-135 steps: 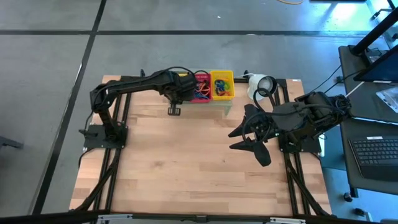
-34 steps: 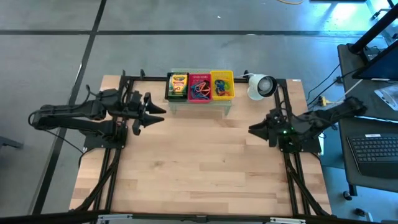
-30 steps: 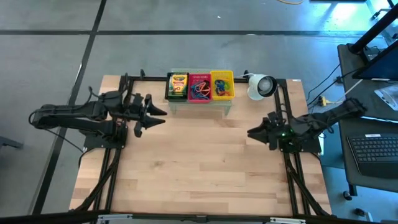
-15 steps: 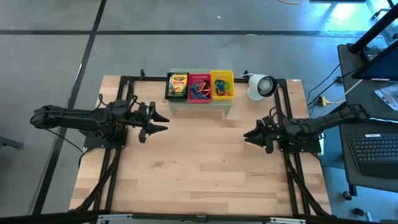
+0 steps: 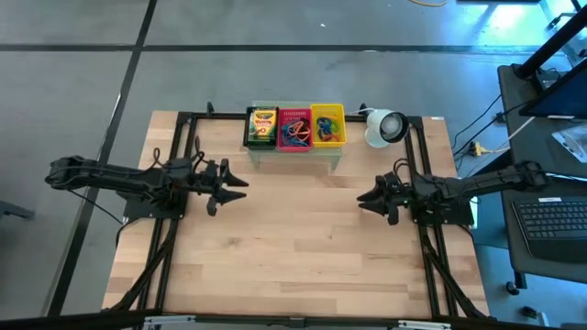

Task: Pick & Place Office Desk Supplies
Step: Return to Home Position

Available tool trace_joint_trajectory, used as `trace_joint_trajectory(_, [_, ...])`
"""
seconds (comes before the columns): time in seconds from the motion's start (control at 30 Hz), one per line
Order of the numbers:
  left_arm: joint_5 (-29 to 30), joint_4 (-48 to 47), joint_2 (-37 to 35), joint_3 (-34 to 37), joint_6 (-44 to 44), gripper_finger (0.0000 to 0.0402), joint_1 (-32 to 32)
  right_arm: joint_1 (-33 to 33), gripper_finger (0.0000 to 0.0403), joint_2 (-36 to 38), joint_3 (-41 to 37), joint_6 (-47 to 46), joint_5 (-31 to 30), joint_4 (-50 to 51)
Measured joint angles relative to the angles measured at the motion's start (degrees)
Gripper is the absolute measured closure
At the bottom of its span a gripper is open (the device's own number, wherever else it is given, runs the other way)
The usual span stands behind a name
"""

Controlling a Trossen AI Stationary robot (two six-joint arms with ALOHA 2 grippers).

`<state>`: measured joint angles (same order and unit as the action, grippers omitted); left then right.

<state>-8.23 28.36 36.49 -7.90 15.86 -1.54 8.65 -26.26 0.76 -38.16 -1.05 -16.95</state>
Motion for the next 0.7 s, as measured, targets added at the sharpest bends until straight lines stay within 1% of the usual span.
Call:
trace_joint_trajectory(0.13, [0.13, -4.64, -0.68, 0.00, 0.00, 0.0233, 0.00, -1.50, 0.0244, 0.04, 0.08, 0.29, 0.89, -0.63])
trace_joint_trajectory(0.23, [0.13, -9.46, -3.88, 0.03, 0.44, 0.0233, 0.00, -2.13, 0.0244, 0.04, 0.08, -0.01, 1.12, -0.65])
trace_joint_trajectory(0.4, [0.78, -15.54, -13.97, 0.02, 0.46, 0.0233, 0.00, -2.67, 0.0244, 0.04, 0.08, -0.39, 2.16, -0.67])
trace_joint_trajectory(0.53, [3.79, -21.83, -22.31, 0.00, 1.11, 0.0233, 0.00, -2.89, 0.0244, 0.04, 0.11, -0.39, 2.14, -0.67])
trace_joint_trajectory(0.7, [4.42, -28.16, -28.59, -0.02, 1.05, 0.0233, 0.00, -2.89, 0.0244, 0.04, 0.11, 0.07, 2.12, -0.62])
